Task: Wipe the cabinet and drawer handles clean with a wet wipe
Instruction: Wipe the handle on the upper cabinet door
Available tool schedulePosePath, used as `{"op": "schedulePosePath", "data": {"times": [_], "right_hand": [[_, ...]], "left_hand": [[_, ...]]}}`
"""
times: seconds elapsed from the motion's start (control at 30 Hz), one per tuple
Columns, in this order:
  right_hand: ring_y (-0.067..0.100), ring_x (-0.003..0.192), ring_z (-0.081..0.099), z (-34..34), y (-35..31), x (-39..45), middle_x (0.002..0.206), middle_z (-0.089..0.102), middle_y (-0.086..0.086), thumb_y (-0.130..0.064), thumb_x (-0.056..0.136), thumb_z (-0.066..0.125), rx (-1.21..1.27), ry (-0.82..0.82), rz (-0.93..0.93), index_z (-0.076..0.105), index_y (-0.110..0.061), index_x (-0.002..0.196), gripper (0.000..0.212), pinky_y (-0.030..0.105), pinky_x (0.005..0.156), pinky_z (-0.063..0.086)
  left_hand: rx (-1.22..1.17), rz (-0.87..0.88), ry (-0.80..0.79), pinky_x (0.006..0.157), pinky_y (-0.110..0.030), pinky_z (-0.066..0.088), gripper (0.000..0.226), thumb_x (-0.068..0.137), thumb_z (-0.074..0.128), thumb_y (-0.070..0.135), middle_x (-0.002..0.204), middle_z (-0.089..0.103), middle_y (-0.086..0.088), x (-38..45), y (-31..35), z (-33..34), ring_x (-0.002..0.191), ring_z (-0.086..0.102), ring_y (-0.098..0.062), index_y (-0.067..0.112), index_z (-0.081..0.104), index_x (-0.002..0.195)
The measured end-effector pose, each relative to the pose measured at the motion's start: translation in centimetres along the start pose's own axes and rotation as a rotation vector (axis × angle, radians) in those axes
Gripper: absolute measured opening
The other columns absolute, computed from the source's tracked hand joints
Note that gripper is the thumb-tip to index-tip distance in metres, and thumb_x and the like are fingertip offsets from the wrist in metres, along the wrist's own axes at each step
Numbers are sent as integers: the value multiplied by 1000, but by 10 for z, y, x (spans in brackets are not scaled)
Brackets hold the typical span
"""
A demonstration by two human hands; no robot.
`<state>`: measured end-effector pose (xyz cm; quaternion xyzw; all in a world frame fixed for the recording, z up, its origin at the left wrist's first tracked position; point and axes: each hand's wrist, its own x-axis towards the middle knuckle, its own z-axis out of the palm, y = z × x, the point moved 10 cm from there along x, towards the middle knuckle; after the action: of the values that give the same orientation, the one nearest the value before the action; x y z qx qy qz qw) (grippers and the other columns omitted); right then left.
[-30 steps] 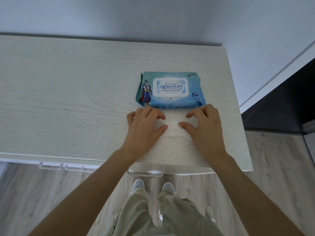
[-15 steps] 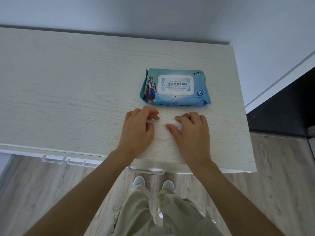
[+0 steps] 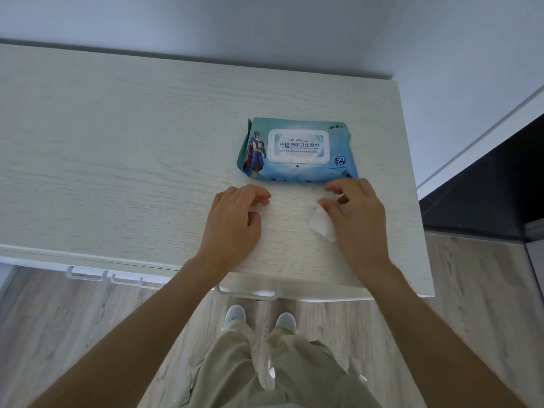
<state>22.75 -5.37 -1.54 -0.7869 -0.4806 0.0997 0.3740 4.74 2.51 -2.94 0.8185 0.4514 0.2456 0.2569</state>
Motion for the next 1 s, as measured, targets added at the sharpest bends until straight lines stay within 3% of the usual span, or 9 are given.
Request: {"op": "schedulePosePath", "data": {"times": [0.13,0.23,0.4,0.57,0.7,0.9,1.0], "right_hand": [[18,84,54,5,-10,-12,90,59,8,-15,87,66,-83,7,-153,71,-3,93,15,14,73,37],[16,86,51,9,-9,-17,92,60,6,-27,85,66,-101,-25,-156,71,-3,99,28,11,75,33],[23,91,52,16,-11,-22,98,60,8,-29,79,73,-202,-113,-226,67,-2,109,41,23,81,38],[29,81,55,12,-20,-26,87,63,13,-10,78,73,-169,-45,-279,70,1,100,25,24,73,39],[30,77,55,11,-25,-31,81,64,13,-4,78,73,-156,8,-258,72,2,94,17,25,67,41],[30,73,58,13,-39,-44,78,66,14,-2,77,74,-187,56,-255,72,2,91,16,31,62,49],[31,73,58,20,-53,-56,79,65,15,-1,77,74,-209,65,-260,72,2,92,15,34,64,52]], "left_hand": [[32,38,-3,90,-26,32,30,79,46,-6,99,66,-3,0,4,1,94,55,-21,8,63,100],[62,72,-8,88,-28,35,32,76,42,3,98,66,-5,-1,8,1,92,56,-22,6,63,99],[111,110,-32,84,-30,42,33,75,44,5,101,65,-8,-5,13,2,93,57,-24,4,64,102],[151,134,-99,97,-42,44,31,81,57,5,124,60,-9,-16,12,6,111,55,-27,4,62,111],[219,165,-156,106,-39,36,36,88,56,20,138,51,-7,-28,8,6,123,49,-25,6,59,121],[284,208,-181,111,-41,30,46,88,51,34,142,46,-7,-46,-5,-9,132,40,-24,8,57,125],[301,228,-181,112,-44,29,53,89,40,43,142,45,-8,-59,-20,-23,134,39,-24,8,56,126]]}}
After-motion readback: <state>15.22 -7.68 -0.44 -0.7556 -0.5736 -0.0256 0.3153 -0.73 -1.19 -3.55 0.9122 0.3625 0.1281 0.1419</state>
